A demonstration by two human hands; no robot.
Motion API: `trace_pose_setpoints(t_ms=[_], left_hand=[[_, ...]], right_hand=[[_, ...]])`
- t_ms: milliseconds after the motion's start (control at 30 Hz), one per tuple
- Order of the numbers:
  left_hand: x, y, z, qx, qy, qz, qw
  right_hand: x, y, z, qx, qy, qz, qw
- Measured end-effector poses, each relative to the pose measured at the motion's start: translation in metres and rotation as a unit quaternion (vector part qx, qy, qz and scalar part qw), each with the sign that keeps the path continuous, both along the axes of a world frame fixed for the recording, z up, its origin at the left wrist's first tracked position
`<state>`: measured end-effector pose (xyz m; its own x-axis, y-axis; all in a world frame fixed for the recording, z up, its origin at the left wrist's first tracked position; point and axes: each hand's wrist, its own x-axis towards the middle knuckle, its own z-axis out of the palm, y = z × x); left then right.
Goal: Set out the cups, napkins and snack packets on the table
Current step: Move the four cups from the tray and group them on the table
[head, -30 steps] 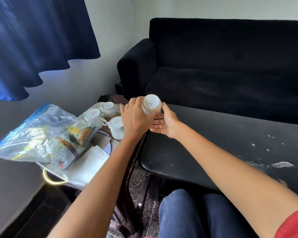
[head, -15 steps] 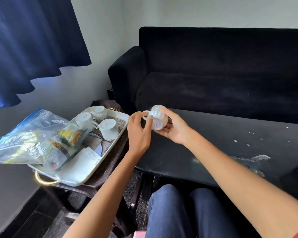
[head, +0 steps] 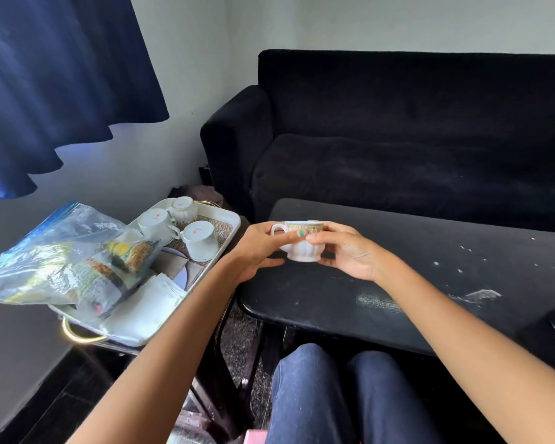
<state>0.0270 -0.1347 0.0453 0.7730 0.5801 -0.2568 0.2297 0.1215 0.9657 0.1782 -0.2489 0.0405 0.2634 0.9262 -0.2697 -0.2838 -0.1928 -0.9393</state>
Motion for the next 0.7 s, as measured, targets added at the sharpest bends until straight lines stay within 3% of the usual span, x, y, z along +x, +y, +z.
trace_pose_setpoints(t_ms=[100,333,467,700], left_hand=[[0.004,0.003,-0.001,0.042,-0.004,-0.04,0.998],[0.026,-0.004,-0.012,0.2,0.028,-0.096,0.975],[0.04,-0.007,-0.027,0.278,0.074,-0.106,0.952],[0.065,-0.013,-0.062,0.297,0.115,-0.104,0.942]], right_hand=[[0.007,-0.006,-0.002,0.019,-0.04,0.014,0.999],[0.016,-0.016,-0.02,-0.028,-0.269,-0.02,0.962],[0.023,-0.019,-0.037,-0.046,-0.338,-0.033,0.94],[0.035,-0.018,-0.066,-0.088,-0.384,-0.055,0.917]])
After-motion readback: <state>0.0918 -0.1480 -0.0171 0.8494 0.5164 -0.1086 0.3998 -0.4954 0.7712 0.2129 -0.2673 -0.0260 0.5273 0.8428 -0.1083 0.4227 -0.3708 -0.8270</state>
